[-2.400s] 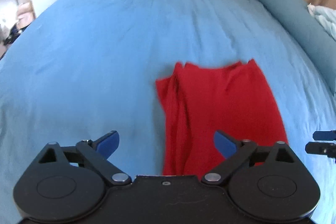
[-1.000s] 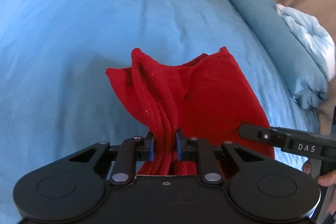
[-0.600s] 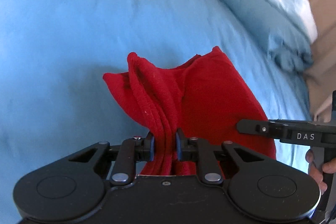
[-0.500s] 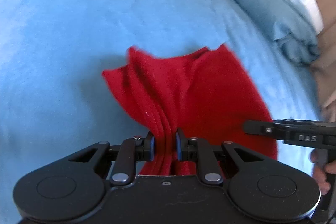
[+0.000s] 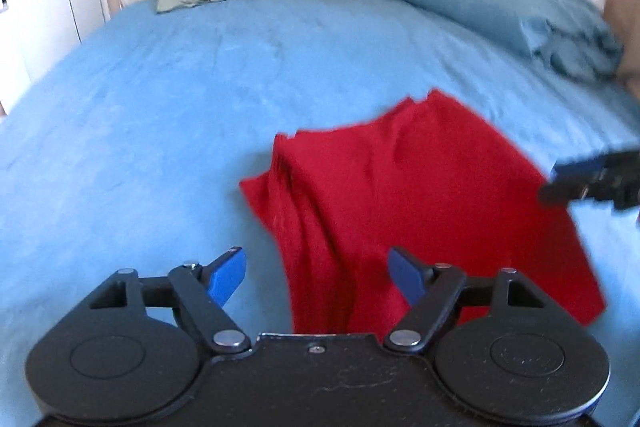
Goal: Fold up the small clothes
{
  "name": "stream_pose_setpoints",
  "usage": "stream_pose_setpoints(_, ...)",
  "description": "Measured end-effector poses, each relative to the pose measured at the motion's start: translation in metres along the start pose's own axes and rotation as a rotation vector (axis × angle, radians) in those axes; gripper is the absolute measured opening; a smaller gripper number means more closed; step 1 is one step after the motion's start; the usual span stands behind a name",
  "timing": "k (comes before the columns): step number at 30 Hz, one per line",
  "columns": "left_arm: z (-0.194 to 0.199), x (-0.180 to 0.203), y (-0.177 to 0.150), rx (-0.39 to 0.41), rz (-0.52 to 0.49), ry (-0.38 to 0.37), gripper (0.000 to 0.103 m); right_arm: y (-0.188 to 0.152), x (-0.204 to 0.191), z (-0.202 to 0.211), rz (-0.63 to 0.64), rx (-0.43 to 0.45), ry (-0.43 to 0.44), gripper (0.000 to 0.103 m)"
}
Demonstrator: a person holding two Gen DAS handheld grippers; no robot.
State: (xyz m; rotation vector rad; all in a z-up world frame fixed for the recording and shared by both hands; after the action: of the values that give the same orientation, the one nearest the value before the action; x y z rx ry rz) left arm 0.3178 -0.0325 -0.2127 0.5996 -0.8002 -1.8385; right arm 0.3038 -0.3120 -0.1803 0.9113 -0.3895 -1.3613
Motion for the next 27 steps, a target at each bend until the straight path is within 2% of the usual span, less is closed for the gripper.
stream_pose_setpoints(2, 0.000, -0.001, -0.016, 0.004, -0.014, 0.029, 0.083, -0.009, 0.006, 0.002, 0.027, -0.006, -0.024, 0.099)
stream_pose_setpoints(5, -0.012, -0.005, -0.033, -0.008, 0.053, 0.027, 0.086, -0.025, 0.016, -0.003, -0.001, -0.012, -0.043, 0.100)
stream_pose_setpoints(7, -0.020, -0.010, -0.036, -0.015, 0.105, 0.031, 0.095, -0.032, 0.021, -0.007, 0.007, -0.005, -0.067, 0.103)
stream_pose_setpoints(8, -0.020, -0.015, -0.037, -0.017, 0.127, 0.038, 0.097, -0.035, 0.022, -0.008, 0.020, 0.005, -0.083, 0.103)
stream_pose_setpoints(12, -0.006, -0.023, -0.029, -0.031, 0.207, 0.039, 0.094, -0.031, 0.022, -0.002, -0.014, 0.040, -0.103, 0.103)
stream_pose_setpoints(17, 0.071, -0.032, 0.012, 0.074, 0.237, 0.107, 0.095, 0.013, -0.014, 0.066, 0.009, 0.158, -0.136, 0.103)
stream_pose_setpoints(20, 0.128, -0.031, 0.041, 0.152, 0.254, 0.121, 0.103, 0.037, -0.040, 0.118, 0.017, 0.200, -0.189, 0.103)
stream_pose_setpoints(22, 0.165, -0.027, 0.054, 0.201, 0.246, 0.139, 0.103, 0.048, -0.057, 0.153, 0.017, 0.222, -0.243, 0.103)
stream_pose_setpoints(27, 0.242, -0.014, 0.061, 0.211, 0.231, 0.214, 0.103, 0.053, -0.095, 0.226, 0.046, 0.234, -0.337, 0.103)
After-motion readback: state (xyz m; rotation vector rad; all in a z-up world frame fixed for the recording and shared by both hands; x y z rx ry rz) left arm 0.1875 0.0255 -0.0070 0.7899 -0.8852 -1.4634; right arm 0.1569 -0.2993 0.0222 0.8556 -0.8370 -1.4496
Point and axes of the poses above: each gripper's, at about its wrist camera, not at the fingertips, and z roughly against the way its jaws point, x to its right, y to its top, the point moved 8 cm from there along -z, roughly the way its jaws point, and after that the axes turned 4 degrees about x, right-handed, at the moved point
